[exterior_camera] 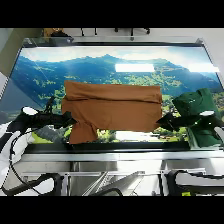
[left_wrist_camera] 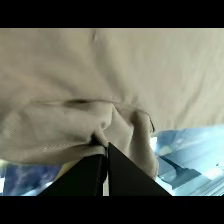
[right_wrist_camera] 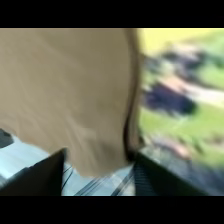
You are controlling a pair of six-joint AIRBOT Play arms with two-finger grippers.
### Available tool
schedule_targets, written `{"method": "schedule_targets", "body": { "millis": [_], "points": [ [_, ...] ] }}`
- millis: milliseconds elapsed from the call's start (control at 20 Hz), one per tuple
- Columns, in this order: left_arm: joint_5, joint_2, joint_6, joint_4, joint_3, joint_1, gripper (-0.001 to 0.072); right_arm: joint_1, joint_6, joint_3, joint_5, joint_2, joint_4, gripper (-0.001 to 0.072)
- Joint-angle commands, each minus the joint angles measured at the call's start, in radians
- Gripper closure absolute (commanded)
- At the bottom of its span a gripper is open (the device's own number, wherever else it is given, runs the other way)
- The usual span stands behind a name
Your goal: Fold the shirts.
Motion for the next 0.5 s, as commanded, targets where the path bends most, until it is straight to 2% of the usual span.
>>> {"method": "schedule_targets", "body": {
  "millis": [0, 50, 100, 250, 450],
  "points": [
    [-0.060, 0.001, 0.005, 0.010, 0.014, 0.003, 0.0691, 0.090, -0.043, 0.000, -0.043, -0.027, 0.056, 0.0475],
    [-0.087, 0.001, 0.006, 0.011, 0.014, 0.014, 0.0691, 0.097, -0.053, 0.000, -0.011, -0.022, 0.063, 0.0605],
    [-0.118, 0.001, 0.006, 0.013, 0.014, 0.026, 0.0691, 0.098, -0.051, 0.000, 0.021, -0.013, 0.057, 0.0672],
    [-0.221, 0.038, -0.041, 0.139, 0.005, 0.058, 0.0693, 0.080, 0.044, -0.001, 0.093, 0.054, -0.047, 0.0689],
    [-0.288, 0.214, -0.093, 0.268, -0.084, 0.067, 0.0693, 0.051, 0.239, -0.001, 0.129, 0.188, -0.300, 0.0690]
  ]
}}
